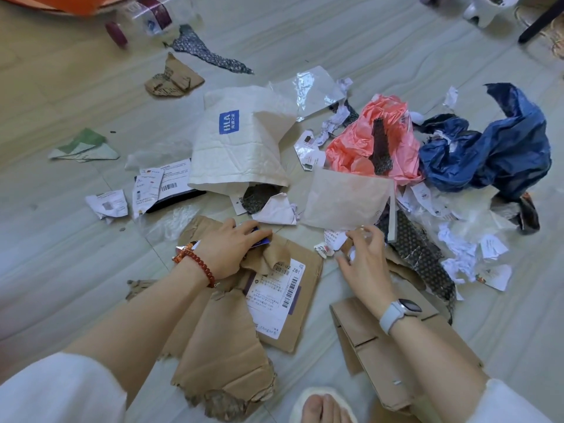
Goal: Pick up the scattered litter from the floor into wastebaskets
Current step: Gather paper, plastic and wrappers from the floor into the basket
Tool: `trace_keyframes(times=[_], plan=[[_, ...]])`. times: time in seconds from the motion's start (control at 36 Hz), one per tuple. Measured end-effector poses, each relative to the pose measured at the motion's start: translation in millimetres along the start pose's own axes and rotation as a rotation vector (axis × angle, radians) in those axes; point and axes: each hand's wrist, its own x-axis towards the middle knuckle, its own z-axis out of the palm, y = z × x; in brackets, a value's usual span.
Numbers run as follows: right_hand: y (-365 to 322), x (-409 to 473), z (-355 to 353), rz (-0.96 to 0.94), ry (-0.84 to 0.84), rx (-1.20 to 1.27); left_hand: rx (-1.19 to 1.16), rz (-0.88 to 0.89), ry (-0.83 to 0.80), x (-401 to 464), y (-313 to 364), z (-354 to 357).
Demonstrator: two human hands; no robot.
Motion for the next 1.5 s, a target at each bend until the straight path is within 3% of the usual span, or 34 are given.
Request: trace_keyframes(times=[0.22,0.44,0.53,0.64,0.78,1.03,1.08,1.22,1.33,1.5], plan=[[6,3,7,0.234,-0.164,0.030,-0.087,-0.002,0.009,5,-13,-6],[4,3,16,0.037,-0.102,-0.195,-0.049,0.038,0.157,4,-15,3],[-2,1,11,-0.038,0.012,-0.164,-0.063,0.050,0.187,3,-14,8],[-8,2,7,-0.125,-0.009,-0.072,-0.101,0.062,0.190,5,-13,11],[-10,8,13,-0.037,-0.217,-0.106,-0.105,0.073,0.208,7,-14,14],[-20,13,15,-0.050,-0.082,-0.125,0.063,0.100,0.315,9,-10,15],[-24,19,8,0.018,-0.116,-0.042,0.059,0.065,0.309,12,-4,10],[-35,28,-25,0.185,-0.265,0.560,0.041,-0.025,0.233,18,-4,3],[-41,30,-48,0.321,-0.357,0.891,-0.023,-0.087,0.251,12,-9,-1],[-65,33,-71,0.462,-0.540,1.381,-0.332,-0.198,0.444,-12,-24,-26]])
